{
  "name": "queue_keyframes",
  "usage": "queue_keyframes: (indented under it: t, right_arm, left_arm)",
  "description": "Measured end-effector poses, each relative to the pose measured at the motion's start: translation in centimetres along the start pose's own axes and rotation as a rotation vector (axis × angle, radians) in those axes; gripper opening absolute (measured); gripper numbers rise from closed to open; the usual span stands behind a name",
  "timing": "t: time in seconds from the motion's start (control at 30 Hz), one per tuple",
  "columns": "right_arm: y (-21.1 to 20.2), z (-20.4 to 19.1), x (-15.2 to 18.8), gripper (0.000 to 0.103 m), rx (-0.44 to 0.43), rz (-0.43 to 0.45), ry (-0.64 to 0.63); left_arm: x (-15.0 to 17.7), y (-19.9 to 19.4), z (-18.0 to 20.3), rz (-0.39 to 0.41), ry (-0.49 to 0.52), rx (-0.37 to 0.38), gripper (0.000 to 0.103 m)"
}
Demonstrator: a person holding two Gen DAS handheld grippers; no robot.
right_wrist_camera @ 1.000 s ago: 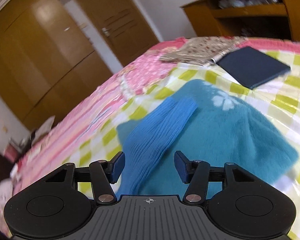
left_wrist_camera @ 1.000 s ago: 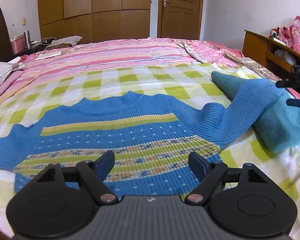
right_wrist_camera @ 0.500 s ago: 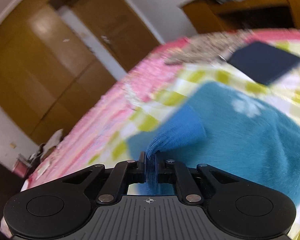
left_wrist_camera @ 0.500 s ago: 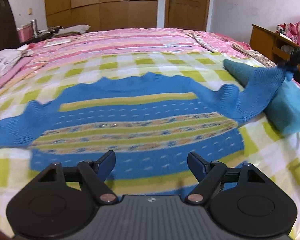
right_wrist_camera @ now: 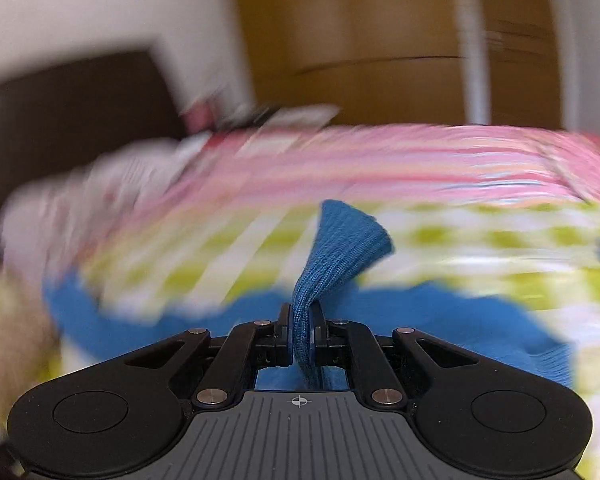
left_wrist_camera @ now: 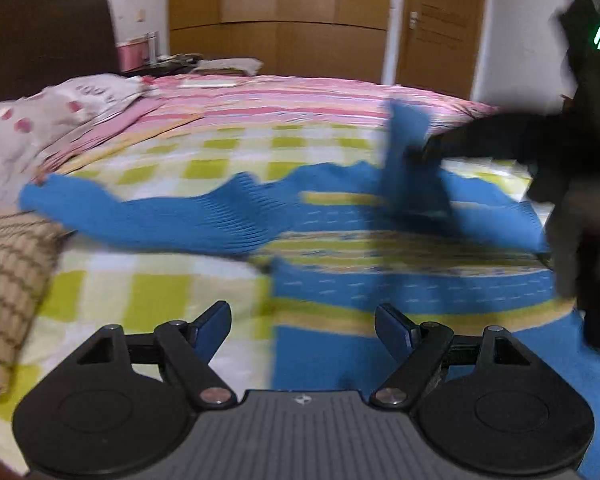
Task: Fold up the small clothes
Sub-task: 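Fold the held sleeve across the sweater body with the right tool, release, then grasp the other sleeve cuff with the left tool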
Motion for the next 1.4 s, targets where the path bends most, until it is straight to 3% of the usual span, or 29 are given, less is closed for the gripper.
queue_keyframes:
  t: [0.07,0.13,0.37,0.5,0.67,0.77,0.87,0.97,1.1,1.23,1.4]
  right_arm:
    - [2.1,-3.2,2.3,0.009,-0.026,-0.076,-0.092]
    - [2.5,-5.1,3.8,0.010,-0.004,-0.094,-0.169]
    - [1.2,-6.3,3.3,0.015,0.030,-0.062,-0.299]
    - [1.9,-7.6,3.0,0.018,-0.034,-0.033,-0.346]
    - [0.1,-9.3,3.7,0.032,-0.084,-0.017,-0.409]
    - [-1.7,-6.8,3.0,0.035,-0.052,0.009,-0.310]
    - [-2.9,-0.8,3.1,0.035,0.078,0.006,-0.172]
    - [-3.0,6.2,5.0,0.035,0.254,-0.060,-0.067]
    - [-2.2,13.6,8.6,0.033,0.388,-0.189,0.075]
    - [-3.2,16.3,9.3,0.029,0.430,-0.174,0.140]
    - [-3.9,15.3,9.0,0.030,0.434,-0.176,0.100]
  left_arm:
    - [-0.2,0.3,-1.5,-0.009,-0.011,-0.015,0.084]
    - [-0.6,0.5,-2.4,-0.008,-0.028,-0.010,0.084]
    - [-1.9,0.3,-4.5,0.013,-0.073,0.007,0.084]
    - [-2.6,-0.1,-5.3,0.030,-0.095,-0.001,0.084]
    - [-3.1,-0.3,-6.8,0.044,-0.125,-0.022,0.084]
    - [-3.0,-0.1,-7.0,0.043,-0.127,-0.022,0.084]
    - [-2.8,0.2,-6.4,0.044,-0.097,-0.028,0.084]
    - [-2.6,0.7,-5.3,0.045,-0.063,-0.034,0.084]
    - [-3.0,1.5,-3.0,0.049,-0.032,-0.013,0.084]
    - [-3.4,2.5,-1.2,0.048,0.002,-0.016,0.084]
    - [-3.0,3.2,-2.7,0.033,0.001,-0.085,0.084]
Point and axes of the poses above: each gripper's, at about its wrist camera, not at the fingertips, and y roughly the way its jaws point, z to its right, x to its underside, the point moved 10 cm from there along y, roughly the way its jaws point, and after that the axes turned 11 degrees about -y, right-handed, at the moved point
